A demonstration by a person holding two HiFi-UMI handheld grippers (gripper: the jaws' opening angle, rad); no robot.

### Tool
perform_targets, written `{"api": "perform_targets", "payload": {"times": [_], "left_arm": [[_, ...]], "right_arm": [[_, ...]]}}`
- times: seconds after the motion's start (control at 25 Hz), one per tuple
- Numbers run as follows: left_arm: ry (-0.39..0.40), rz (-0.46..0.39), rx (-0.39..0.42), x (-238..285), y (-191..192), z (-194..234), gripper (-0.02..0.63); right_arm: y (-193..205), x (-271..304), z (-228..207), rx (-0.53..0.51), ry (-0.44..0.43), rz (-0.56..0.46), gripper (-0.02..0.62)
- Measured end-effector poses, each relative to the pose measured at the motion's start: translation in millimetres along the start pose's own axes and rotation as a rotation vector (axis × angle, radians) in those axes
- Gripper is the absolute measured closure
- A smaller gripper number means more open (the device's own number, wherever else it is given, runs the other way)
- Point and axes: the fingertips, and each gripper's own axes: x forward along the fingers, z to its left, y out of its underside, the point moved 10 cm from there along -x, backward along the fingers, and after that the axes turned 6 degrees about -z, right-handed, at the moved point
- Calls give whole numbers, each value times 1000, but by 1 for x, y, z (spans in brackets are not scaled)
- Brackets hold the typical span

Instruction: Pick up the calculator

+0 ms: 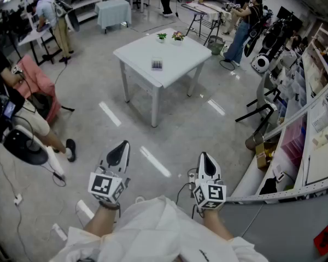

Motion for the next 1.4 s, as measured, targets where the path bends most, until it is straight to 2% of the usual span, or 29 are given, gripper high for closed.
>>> {"api": "perform_targets", "payload": {"times": [0.36,0.76,0.88,0.92,1.0,1.08,1.28,1.4], "left_arm": [[1,2,3,-4,0,1,581],[37,25,-9,-4,-2,12,565],[49,69,-36,-1,5,16,365],[43,80,-36,0,7,17,243],[16,91,-13,-1,9,22,144],[-5,102,8,-2,8,29,121],[-32,92,-52,-10,5,49,117],[-27,102,-52,-15,7,57,117]], "right_arm": [[1,-4,4,-7,1,11,578],[-5,1,14,1,-11,-14,578],[-5,3,17,-5,-12,-16,577],[-4,4,19,-6,-13,-16,578],[-5,6,24,-10,-14,-15,578],[-7,9,31,-12,-14,-12,578],[-10,12,46,-17,-8,-12,577],[-9,12,55,-19,2,-10,578]]}}
